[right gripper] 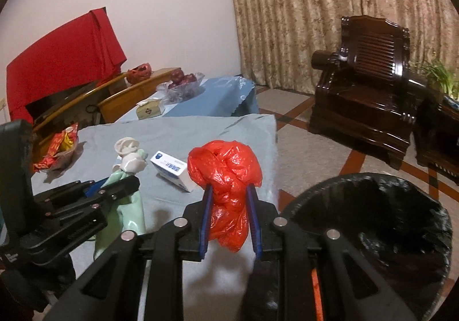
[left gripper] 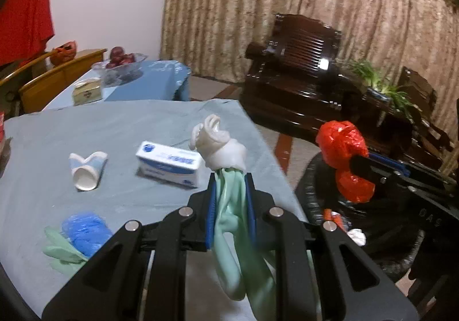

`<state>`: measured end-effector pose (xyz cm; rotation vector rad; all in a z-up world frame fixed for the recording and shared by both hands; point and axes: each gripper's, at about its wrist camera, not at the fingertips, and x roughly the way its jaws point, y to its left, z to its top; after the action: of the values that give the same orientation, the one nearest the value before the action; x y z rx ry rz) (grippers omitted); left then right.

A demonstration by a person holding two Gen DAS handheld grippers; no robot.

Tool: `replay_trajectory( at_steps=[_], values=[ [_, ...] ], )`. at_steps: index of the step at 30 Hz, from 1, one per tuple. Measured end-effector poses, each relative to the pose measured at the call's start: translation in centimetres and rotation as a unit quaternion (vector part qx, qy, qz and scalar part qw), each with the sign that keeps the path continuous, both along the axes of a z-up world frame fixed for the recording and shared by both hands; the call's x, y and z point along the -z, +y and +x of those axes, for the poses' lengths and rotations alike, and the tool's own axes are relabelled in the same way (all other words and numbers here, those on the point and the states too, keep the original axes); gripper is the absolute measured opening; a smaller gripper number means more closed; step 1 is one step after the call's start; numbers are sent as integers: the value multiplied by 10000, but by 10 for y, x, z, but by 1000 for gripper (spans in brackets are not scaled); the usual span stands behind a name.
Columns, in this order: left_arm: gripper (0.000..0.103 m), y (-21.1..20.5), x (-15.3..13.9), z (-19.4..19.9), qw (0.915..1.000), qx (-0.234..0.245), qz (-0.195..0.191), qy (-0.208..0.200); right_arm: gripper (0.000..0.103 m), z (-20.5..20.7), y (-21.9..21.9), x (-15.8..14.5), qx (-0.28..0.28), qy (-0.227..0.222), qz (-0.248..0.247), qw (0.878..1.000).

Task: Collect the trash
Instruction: 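Lift the green glove and carry it with the red bag over the bin, then open both grippers to drop the glove and red bag into the bin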

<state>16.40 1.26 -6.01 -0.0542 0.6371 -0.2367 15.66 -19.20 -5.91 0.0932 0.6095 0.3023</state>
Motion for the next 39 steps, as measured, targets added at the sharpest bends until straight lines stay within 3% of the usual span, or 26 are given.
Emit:
replay_trajectory(
  at_steps=[21, 39],
  values=[
    [17, -110, -5, -20, 9930, 1161, -79, -188, 23, -58, -111, -7, 1127, -61, -166, 9935],
    [17, -181, 15, -2, 9859, 1669, 8, -130, 23, -64, -169, 11, 1733, 118, -226, 9845]
  ],
)
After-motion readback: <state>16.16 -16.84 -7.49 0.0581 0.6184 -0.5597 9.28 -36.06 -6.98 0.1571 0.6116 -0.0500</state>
